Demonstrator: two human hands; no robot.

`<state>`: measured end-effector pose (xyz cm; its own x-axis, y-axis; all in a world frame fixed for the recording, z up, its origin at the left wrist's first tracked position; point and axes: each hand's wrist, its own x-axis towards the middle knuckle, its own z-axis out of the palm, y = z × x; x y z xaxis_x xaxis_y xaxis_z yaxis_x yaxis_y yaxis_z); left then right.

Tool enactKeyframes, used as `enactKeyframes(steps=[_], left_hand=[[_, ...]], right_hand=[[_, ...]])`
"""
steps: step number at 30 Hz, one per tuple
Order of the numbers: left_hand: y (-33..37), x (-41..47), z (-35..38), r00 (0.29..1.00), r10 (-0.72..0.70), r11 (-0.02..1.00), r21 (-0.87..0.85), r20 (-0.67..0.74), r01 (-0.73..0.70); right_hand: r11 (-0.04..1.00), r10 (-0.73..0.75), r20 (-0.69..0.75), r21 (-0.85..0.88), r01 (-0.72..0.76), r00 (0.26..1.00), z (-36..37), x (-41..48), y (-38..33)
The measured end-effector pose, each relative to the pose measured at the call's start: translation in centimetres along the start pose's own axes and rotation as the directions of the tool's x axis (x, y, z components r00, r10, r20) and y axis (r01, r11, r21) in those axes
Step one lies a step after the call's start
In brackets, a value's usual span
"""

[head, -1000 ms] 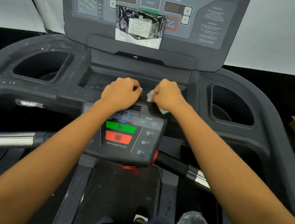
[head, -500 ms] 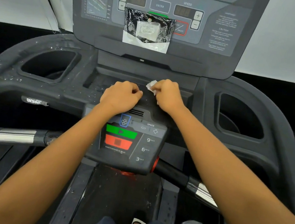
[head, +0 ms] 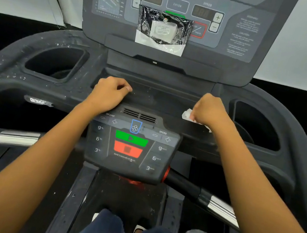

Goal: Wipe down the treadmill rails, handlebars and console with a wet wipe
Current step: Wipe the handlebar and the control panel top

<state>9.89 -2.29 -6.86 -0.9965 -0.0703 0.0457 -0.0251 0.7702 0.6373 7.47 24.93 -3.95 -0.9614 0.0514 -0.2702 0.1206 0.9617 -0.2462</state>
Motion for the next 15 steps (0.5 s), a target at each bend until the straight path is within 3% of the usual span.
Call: enactKeyframes(steps=[2,5,9,11,15], left_hand=[[-0.4,0.3,-0.1,0.999,0.016,1.0,0.008,0.032,-0.016],[-0.2,0.5,0.1,0.993,0.06,0.998,0.008,0.102,-0.061],[-0.3,1.2,0.0,0.984,0.08,0.997,0.005,0.159,-0.082],[-0.4,1.3,-0.2,0.981,0.079,0.997,-0.016,0.175,-0.078],[-0.8,1.6,-0.6,0.979,0.095,0.995,-0.054,0.179,-0.087]], right_hand=[[0.997,-0.009,-0.013,0.072,0.01,1.0,0.7,0.0,-2.1],[0.966,-0.134,0.087,0.233,0.11,0.987,1.8,0.3,-7.0],[0.93,-0.286,0.168,0.286,0.231,0.943,1.8,-0.9,-10.4],[0.94,-0.239,0.135,0.282,0.194,0.962,1.4,-1.1,-8.4],[0.991,0.041,0.005,0.125,-0.041,0.999,0.5,0.0,-1.7]])
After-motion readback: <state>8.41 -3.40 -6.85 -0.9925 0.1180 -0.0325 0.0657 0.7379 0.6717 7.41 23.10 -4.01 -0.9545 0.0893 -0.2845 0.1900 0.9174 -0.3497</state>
